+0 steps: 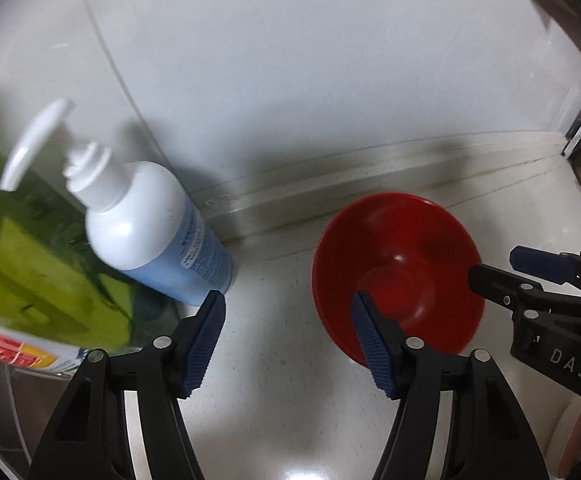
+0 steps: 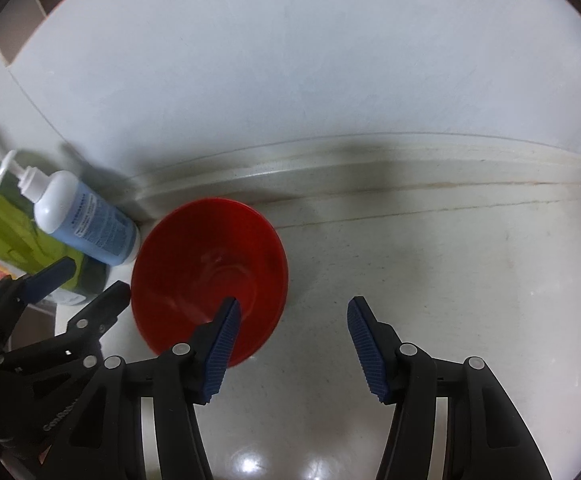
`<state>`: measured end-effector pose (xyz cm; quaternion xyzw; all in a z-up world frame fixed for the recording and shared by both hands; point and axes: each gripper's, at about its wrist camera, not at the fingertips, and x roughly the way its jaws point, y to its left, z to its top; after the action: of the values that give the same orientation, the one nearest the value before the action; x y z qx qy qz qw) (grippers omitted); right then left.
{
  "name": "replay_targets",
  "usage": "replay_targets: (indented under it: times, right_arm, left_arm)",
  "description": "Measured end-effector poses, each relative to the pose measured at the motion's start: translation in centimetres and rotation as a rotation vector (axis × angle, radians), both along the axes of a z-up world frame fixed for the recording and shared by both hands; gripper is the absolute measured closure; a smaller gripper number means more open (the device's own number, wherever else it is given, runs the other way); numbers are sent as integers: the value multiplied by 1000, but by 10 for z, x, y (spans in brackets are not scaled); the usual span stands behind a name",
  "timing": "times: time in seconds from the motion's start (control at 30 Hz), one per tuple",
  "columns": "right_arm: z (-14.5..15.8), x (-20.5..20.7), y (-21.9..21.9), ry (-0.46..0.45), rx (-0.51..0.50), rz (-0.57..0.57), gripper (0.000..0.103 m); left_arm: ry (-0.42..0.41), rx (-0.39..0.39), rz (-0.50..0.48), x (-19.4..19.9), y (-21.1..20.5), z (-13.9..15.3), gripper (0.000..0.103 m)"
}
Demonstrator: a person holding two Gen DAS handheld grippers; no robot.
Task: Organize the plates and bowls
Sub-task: 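Close both grippers on the red-and-black bowl rim, then lift and carry the red-and-black bowl over the bowl stack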
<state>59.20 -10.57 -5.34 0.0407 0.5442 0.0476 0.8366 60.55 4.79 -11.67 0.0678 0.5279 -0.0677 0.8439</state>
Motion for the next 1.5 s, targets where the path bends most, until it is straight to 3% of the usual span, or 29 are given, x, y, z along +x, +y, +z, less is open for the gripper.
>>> replay_targets:
  times: [0.13, 0.5, 0.7, 1.13, 1.5]
  right_arm:
    - [-8, 9, -1, 42, 20, -6, 59]
    - [-19, 16, 1, 73, 19, 10, 80]
    - [-21, 16, 2, 79, 28, 16, 90]
    - [-15, 11, 4, 73, 38, 12, 90]
    - [10, -18, -10, 22, 42, -2, 90]
  left_arm:
    - [26, 1, -4, 8, -3, -8, 44]
    - [91, -35, -3, 16, -11, -23, 78]
    - [106, -70, -15, 16, -15, -24, 91]
    - [101, -117, 12, 9, -7, -15, 91]
    - [49, -166, -24, -23, -17, 16, 91]
